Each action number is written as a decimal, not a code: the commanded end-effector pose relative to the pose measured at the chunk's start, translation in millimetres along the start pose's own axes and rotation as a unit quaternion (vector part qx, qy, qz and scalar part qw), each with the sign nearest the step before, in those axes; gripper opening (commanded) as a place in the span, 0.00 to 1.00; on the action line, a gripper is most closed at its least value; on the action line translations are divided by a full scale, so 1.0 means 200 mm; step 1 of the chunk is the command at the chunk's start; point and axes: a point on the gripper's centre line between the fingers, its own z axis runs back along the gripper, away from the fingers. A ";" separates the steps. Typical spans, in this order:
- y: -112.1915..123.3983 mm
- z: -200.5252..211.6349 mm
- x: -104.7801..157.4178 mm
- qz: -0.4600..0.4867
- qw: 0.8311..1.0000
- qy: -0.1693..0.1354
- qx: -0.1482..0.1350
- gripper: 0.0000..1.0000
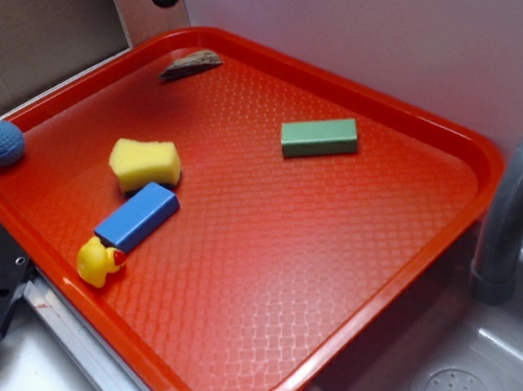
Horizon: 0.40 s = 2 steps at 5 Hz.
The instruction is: Grab the wood chip.
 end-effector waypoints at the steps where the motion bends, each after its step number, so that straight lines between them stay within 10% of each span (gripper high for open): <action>1: 0.02 -0.06 0.08 -0.006 0.999 -0.012 0.040 1.00; 2: 0.04 -0.18 0.03 -0.005 0.999 0.021 0.025 1.00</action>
